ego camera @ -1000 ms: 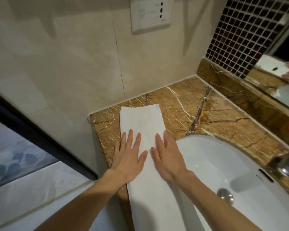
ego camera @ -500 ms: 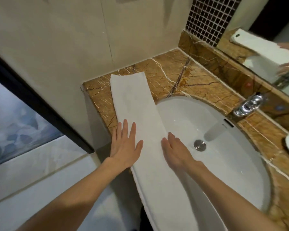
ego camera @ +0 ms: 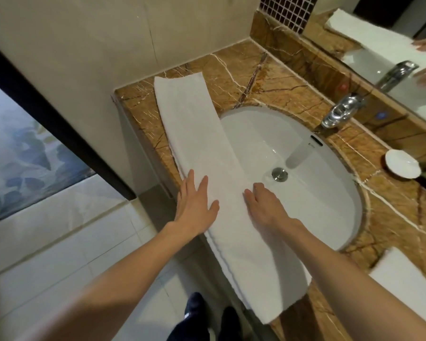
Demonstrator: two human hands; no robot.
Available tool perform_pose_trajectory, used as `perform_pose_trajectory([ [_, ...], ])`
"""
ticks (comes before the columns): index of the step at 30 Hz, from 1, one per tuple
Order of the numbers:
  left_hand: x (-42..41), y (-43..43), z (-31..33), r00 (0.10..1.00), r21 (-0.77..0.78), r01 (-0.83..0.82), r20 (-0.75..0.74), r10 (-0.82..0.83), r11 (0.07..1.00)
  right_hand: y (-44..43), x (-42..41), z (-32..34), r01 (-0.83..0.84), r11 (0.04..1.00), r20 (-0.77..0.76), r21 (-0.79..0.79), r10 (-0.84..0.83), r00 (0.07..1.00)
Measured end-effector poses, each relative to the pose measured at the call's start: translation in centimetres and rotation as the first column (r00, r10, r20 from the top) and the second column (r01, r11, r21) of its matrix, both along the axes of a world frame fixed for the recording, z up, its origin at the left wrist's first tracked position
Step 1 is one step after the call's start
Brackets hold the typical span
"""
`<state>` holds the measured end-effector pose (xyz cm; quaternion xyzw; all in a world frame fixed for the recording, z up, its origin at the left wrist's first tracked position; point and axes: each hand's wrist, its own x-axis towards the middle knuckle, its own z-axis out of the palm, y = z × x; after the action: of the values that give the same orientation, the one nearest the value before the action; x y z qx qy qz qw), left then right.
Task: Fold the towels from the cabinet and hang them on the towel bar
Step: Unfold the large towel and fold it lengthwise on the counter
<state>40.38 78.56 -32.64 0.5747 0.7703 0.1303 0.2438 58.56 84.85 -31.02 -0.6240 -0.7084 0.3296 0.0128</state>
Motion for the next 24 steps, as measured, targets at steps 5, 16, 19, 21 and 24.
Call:
perform_pose_trajectory([
  [5, 2.8, -1.6, 0.3, 0.978, 0.113, -0.19, 0.107, 0.178, 0.975, -1.4, 2.5, 0.1, 0.031, 1.0, -0.036, -0.002, -0.031, 0.999],
  [16, 7.5, -5.6, 1.4, 0.848, 0.097, -0.446, 0.363, 0.385, 0.89, -4.2, 6.0, 0.4, -0.023, 0.998, -0.034, 0.061, 0.025, 0.999],
  [19, 8.4, -6.9, 1.7, 0.819, 0.088, -0.472, 0.414, 0.398, 0.877, -5.2, 6.2, 0.7, 0.044, 0.998, -0.049, 0.051, -0.041, 0.998],
  [21, 8.7, -7.5, 1.9, 0.775, 0.081, -0.512, 0.473, 0.419, 0.855, -5.7, 6.2, 0.9, 0.062, 0.997, -0.042, 0.047, -0.06, 0.997],
  [24, 8.9, -8.5, 2.2, 0.694, 0.042, -0.562, 0.568, 0.443, 0.826, -6.0, 6.4, 1.4, 0.075, 0.996, -0.013, 0.043, -0.074, 0.997],
])
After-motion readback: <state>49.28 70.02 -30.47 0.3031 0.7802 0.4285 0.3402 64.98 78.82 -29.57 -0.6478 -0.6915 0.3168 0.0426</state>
